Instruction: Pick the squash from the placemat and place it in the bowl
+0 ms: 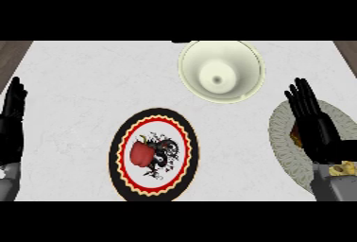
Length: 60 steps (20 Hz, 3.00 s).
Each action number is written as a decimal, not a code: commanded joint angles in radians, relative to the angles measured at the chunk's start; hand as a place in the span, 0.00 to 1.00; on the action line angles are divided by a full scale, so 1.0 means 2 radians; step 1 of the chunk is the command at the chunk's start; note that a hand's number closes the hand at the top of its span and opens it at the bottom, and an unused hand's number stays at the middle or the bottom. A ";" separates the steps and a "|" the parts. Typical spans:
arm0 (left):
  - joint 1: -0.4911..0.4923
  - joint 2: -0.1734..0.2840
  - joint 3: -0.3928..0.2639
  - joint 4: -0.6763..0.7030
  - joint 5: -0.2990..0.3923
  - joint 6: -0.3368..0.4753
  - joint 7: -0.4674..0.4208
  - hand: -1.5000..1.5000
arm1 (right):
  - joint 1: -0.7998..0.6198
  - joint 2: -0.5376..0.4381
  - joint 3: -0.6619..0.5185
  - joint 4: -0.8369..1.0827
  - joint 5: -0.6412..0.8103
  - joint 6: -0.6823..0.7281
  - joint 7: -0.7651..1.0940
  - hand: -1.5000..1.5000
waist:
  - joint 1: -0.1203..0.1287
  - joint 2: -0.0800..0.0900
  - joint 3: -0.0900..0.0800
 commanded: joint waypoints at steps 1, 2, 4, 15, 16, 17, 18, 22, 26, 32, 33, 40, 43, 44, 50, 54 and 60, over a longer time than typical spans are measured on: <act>-0.013 0.002 0.002 0.016 0.002 -0.015 0.010 0.50 | -0.013 -0.048 0.017 -0.035 0.031 0.050 -0.016 1.00 | 0.004 -0.005 -0.007; 0.001 -0.011 -0.008 -0.003 0.007 -0.011 0.009 0.50 | -0.009 -0.083 0.044 -0.053 0.071 0.082 -0.046 1.00 | 0.006 -0.008 -0.007; -0.013 -0.018 -0.014 0.002 0.023 -0.027 0.028 0.50 | -0.059 -0.151 0.072 -0.107 0.125 0.132 -0.064 1.00 | 0.002 -0.015 -0.011; 0.019 -0.031 -0.002 -0.015 0.067 -0.039 0.071 0.50 | 0.109 -0.349 -0.016 -0.123 0.407 -0.031 -0.247 0.00 | -0.057 -0.018 -0.004; 0.029 -0.023 0.006 -0.026 0.076 -0.049 0.069 0.50 | 0.136 -0.359 -0.033 -0.115 0.415 -0.048 -0.266 0.00 | -0.056 -0.020 -0.004; 0.043 -0.030 0.006 -0.016 0.080 -0.056 0.056 0.50 | 0.170 -0.353 -0.046 -0.124 0.416 -0.073 -0.283 0.00 | -0.055 -0.018 -0.005; 0.029 -0.004 0.024 -0.028 0.088 -0.064 0.073 0.50 | 0.194 -0.367 -0.073 -0.114 0.405 -0.077 -0.304 0.00 | -0.054 -0.019 -0.005; 0.022 -0.018 0.006 -0.036 0.075 -0.066 0.077 0.50 | 0.314 -0.340 -0.138 -0.177 0.407 -0.126 -0.303 0.00 | -0.033 -0.012 -0.007; 0.004 -0.022 -0.002 -0.068 0.071 -0.062 0.117 0.50 | 0.377 -0.340 -0.198 -0.274 0.430 -0.094 -0.247 0.00 | -0.018 -0.010 -0.008; -0.003 -0.038 -0.008 -0.029 0.057 -0.074 0.085 0.50 | 0.404 -0.338 -0.203 -0.420 0.526 -0.008 -0.090 0.00 | -0.011 -0.006 -0.009; 0.002 -0.033 -0.010 -0.061 0.056 -0.068 0.106 0.50 | 0.412 -0.337 -0.195 -0.421 0.568 -0.004 -0.074 0.00 | -0.005 -0.007 -0.008; -0.009 -0.034 -0.009 -0.060 0.057 -0.086 0.104 0.50 | 0.374 -0.378 -0.144 -0.445 0.659 0.128 0.073 0.00 | 0.014 -0.003 -0.008; -0.026 -0.043 -0.021 -0.067 0.049 -0.078 0.130 0.50 | 0.358 -0.380 -0.067 -0.434 0.700 0.149 0.118 0.00 | 0.021 -0.002 -0.007; -0.052 -0.035 -0.009 -0.039 0.056 -0.091 0.127 0.50 | 0.326 -0.390 -0.049 -0.396 0.700 0.153 0.114 0.00 | 0.024 0.001 -0.007; -0.029 -0.052 -0.010 -0.040 0.042 -0.087 0.102 0.50 | 0.232 -0.386 0.013 -0.357 0.711 0.277 0.165 0.00 | 0.025 0.000 -0.007; -0.047 -0.065 -0.012 -0.036 0.027 -0.076 0.118 0.50 | 0.203 -0.351 0.074 -0.313 0.767 0.295 0.171 0.00 | 0.015 -0.002 -0.007; -0.042 -0.061 0.003 -0.061 0.027 -0.086 0.147 0.50 | 0.138 -0.317 0.104 -0.254 0.843 0.235 0.134 0.00 | 0.012 -0.004 -0.006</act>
